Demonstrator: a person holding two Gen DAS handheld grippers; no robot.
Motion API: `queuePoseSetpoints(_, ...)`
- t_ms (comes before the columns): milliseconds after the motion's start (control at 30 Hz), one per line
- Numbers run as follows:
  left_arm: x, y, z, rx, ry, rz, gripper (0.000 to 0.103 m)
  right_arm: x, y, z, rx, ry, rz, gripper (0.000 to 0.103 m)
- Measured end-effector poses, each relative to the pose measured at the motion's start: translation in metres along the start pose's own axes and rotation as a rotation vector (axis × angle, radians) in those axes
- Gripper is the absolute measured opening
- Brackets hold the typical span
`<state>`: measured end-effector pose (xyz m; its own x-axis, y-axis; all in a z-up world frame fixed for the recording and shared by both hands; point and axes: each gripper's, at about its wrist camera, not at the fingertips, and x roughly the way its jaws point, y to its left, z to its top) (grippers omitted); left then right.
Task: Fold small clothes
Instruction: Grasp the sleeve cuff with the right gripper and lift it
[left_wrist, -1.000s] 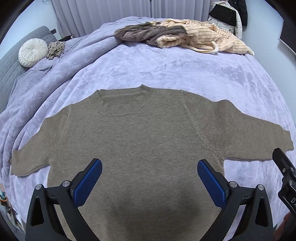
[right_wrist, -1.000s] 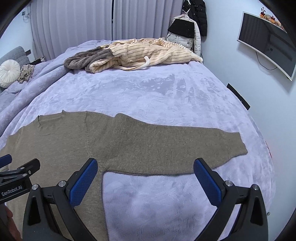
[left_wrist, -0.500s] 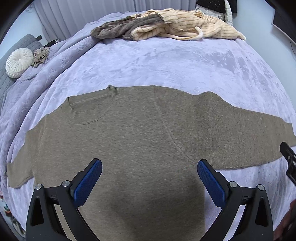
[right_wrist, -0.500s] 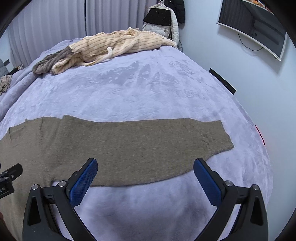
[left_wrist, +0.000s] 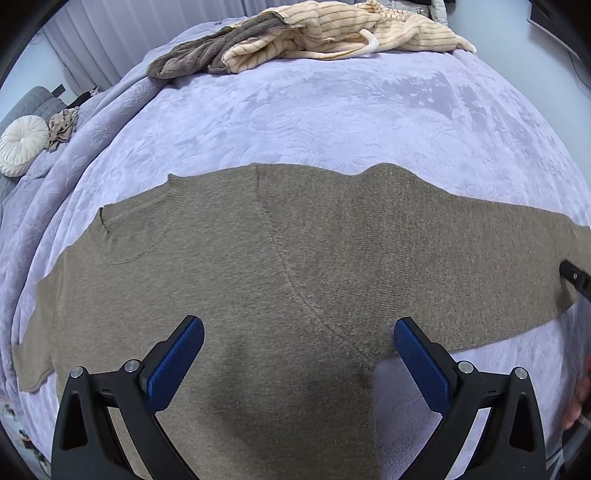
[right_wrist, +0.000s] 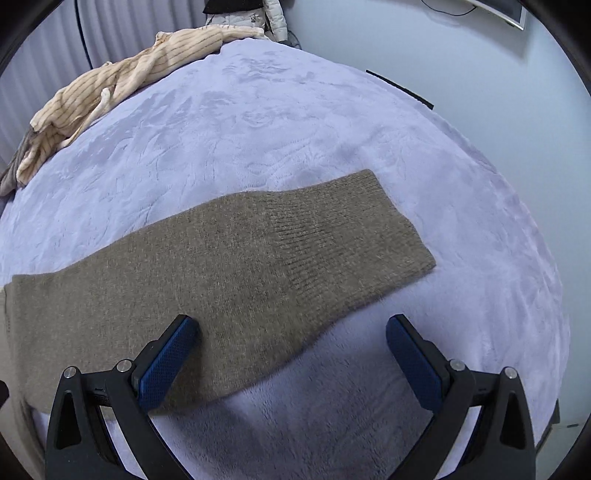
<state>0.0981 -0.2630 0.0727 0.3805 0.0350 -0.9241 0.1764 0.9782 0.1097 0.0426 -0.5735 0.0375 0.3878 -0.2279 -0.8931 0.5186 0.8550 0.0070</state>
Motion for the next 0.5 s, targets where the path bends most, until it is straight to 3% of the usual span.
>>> queuePoseSetpoints(233,0.014,0.0,0.009,-0.01,0.013,0.008,0.103,0.013,0.001,0.024,0.033,-0.042,0.072,0.1)
queuePoseSetpoints(300,0.018,0.003,0.013,-0.029,0.016,0.012,0.103,0.014,-0.001,0.028,0.032,-0.065,0.079,0.075)
queuePoseSetpoints(367,0.022,0.006,0.018,-0.048,0.019,0.012,0.103,0.009,-0.004,0.03,0.024,-0.089,0.093,0.038)
queuePoseSetpoints(433,0.025,0.009,0.022,-0.063,0.023,0.012,0.103,-0.001,-0.013,0.029,0.038,-0.12,0.135,0.016)
queuePoseSetpoints(500,0.027,0.011,0.025,-0.074,0.026,0.015,0.103,-0.008,-0.018,0.027,0.051,-0.141,0.156,0.009)
